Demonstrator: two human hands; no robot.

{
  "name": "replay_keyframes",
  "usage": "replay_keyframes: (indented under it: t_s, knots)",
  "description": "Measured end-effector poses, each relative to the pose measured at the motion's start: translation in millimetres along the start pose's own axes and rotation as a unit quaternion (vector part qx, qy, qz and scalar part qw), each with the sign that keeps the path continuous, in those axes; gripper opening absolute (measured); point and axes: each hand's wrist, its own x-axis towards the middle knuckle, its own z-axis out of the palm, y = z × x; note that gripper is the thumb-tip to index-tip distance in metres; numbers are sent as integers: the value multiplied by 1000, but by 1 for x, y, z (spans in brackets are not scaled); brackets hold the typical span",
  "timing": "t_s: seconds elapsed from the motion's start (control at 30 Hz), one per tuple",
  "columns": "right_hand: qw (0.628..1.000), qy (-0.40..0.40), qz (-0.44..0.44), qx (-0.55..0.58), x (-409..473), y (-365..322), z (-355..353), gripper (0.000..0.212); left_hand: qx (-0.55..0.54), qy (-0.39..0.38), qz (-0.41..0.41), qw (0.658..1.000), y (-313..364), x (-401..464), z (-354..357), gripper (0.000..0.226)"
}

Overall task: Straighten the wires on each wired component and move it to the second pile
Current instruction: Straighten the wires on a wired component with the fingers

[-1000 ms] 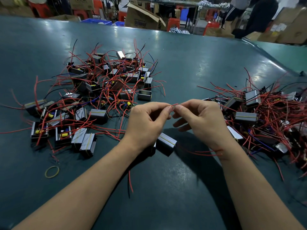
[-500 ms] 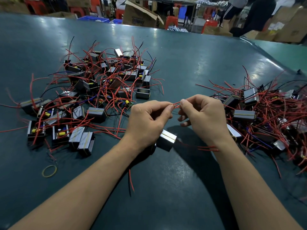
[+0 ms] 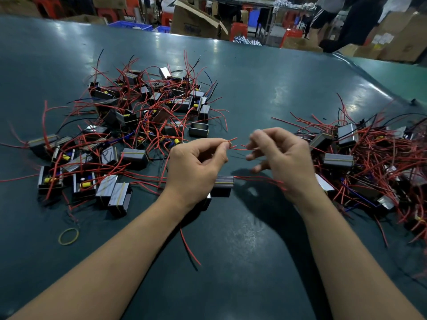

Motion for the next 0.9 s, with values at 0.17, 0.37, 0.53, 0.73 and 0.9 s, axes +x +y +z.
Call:
replay_keyframes:
  t_s: [0.17,0.37,0.53,0.73,0.9]
  knots:
    - [997,-52,-40,-31,-3,-3,6,9,-6,-31,1,1000,-1,1,0,13]
    - [994,-66,-64,-66,-2,-3,4,13,-7,-50,5,999,-1,2,-1,10]
    - [1000,-14,-15,-17,2,-2,1,19,21,-39,27,999,-1,1,0,10]
    - [999,-24,36,11,3,-3,-12,9,-15,-7,-2,1000,0,0,-1,12]
    - [995,-95,11,-19,-2,-3,3,5,-22,-26,6,999,0,1,-2,13]
